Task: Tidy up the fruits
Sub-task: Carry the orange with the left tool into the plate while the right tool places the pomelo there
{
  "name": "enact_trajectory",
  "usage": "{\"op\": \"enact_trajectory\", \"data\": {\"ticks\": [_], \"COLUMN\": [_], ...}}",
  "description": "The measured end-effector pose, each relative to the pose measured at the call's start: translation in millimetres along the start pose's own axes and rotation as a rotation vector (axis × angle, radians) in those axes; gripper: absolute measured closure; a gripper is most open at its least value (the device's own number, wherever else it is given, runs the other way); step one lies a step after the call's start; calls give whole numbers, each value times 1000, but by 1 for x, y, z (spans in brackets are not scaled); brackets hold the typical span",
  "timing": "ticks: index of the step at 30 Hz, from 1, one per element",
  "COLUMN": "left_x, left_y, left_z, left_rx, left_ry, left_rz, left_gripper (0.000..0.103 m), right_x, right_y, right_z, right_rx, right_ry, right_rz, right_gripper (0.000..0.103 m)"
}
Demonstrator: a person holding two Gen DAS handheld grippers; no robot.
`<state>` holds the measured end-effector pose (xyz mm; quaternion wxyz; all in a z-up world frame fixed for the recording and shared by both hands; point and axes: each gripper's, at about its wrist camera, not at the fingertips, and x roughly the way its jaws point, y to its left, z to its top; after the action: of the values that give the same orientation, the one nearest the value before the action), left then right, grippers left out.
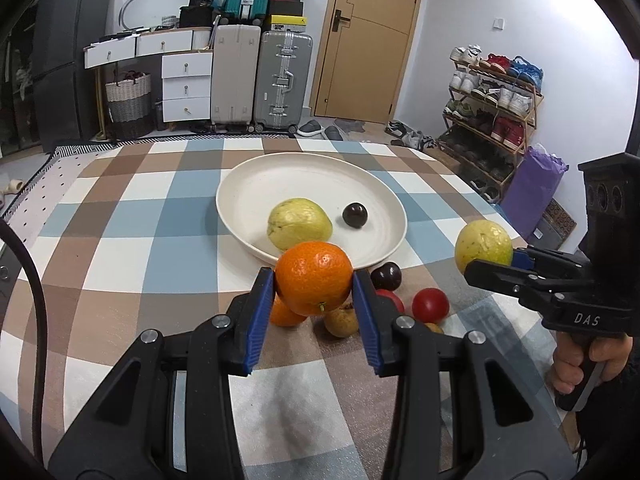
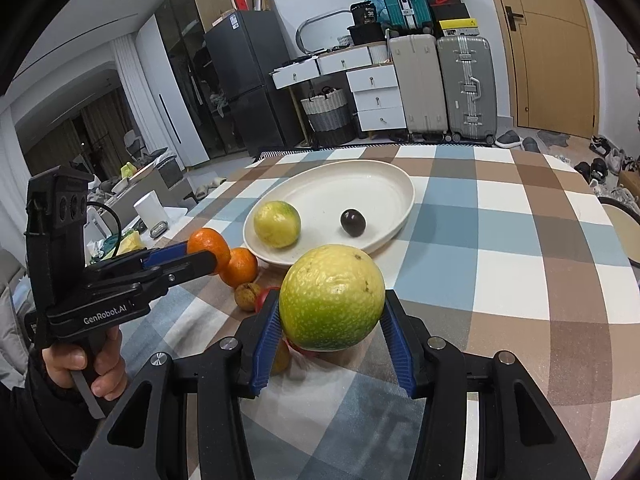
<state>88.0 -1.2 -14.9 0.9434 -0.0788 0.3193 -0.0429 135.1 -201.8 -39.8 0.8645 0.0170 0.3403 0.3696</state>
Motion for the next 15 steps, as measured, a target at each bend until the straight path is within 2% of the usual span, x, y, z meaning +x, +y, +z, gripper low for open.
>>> {"op": "enact_trajectory", "data": {"ticks": [15], "left_x": [24], "left_y": [8], "left_z": [25], "left_rx": [-14], "left_ry": [0], "left_rz": [33], "left_gripper": [66], "right_x": [23], "right_y": [8], "right_z": [30], "right_rx": [5], "right_ry": [27], "right_rz": [-24], "right_gripper": [53]}}
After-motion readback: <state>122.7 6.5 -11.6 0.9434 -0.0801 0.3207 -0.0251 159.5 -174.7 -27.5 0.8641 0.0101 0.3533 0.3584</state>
